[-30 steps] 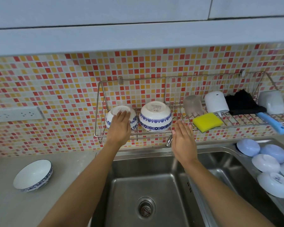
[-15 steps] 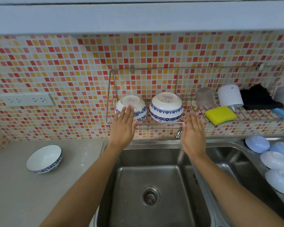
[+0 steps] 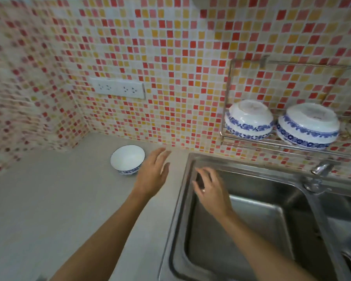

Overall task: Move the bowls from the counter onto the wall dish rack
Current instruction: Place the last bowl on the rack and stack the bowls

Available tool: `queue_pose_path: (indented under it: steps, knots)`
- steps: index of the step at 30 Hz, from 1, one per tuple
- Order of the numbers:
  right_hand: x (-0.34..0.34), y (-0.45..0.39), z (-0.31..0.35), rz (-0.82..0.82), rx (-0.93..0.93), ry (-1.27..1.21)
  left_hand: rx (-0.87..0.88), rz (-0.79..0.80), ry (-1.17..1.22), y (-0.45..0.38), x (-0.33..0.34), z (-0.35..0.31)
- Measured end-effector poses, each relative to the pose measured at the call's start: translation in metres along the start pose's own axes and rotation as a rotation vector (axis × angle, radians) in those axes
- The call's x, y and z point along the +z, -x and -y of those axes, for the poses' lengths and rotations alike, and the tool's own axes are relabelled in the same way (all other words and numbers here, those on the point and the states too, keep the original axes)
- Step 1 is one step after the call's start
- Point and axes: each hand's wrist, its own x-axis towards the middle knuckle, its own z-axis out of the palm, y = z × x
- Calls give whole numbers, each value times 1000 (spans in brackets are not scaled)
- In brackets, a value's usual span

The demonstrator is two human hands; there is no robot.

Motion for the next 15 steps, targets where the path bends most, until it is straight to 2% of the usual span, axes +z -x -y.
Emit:
queue_pose_path:
  steps: [6, 9, 15]
  knots:
    - [70, -44, 75, 347, 96, -53, -348, 52, -8, 30, -21, 118]
    - [105, -70, 98, 478, 256, -109, -495, 15, 53, 33, -23, 163]
    - [167, -123, 119, 596, 555, -322, -825, -5, 305, 10, 1, 220]
